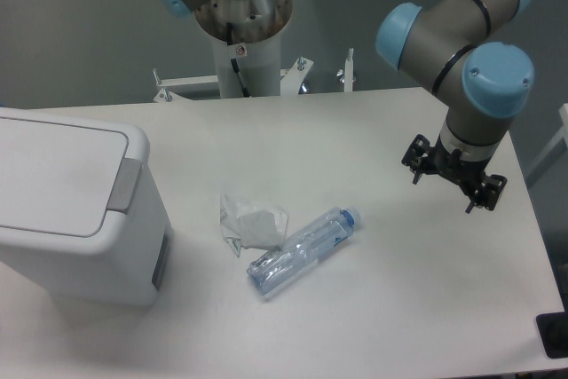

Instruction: Open the trash can

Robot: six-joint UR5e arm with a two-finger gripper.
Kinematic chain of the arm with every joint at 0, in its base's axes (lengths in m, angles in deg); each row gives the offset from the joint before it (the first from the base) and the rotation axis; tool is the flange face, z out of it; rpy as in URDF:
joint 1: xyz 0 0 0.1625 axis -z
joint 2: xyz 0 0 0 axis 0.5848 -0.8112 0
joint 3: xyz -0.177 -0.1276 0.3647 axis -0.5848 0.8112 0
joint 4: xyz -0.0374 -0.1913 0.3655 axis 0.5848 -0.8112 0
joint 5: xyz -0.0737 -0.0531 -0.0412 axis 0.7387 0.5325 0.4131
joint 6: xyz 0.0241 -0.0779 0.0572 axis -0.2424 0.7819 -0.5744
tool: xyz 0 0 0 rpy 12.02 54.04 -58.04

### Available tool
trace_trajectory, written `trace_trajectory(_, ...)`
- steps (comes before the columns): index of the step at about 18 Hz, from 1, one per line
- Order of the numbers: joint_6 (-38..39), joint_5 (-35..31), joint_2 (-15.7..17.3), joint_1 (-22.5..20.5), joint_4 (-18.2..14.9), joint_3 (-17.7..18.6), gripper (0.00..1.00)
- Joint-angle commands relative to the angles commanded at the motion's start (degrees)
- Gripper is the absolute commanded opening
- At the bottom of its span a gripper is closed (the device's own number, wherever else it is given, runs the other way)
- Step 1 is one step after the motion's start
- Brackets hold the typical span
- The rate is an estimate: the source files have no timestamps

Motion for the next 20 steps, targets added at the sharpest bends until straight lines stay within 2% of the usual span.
trace_trajectory(9,-0.09,0.18,0.26,0.35,0.79,0.0,1.0)
trace_trajectory(11,0.17,-0.17,0.09,1.14,1.4,1.4,1.0)
trace_trajectory(12,0.7,-0.18,0.18,1.23,2.8,2.54,1.0)
trace_trajectory(14,4.81,0.44,0.35,1.06,6.75,3.69,1.0)
trace_trajectory(18,11.85,3.94,0.26,1.49,7.56,3.87,1.0)
trace_trajectory(20,17.98,5.09,0.26,3.07,7.56,3.43,1.0)
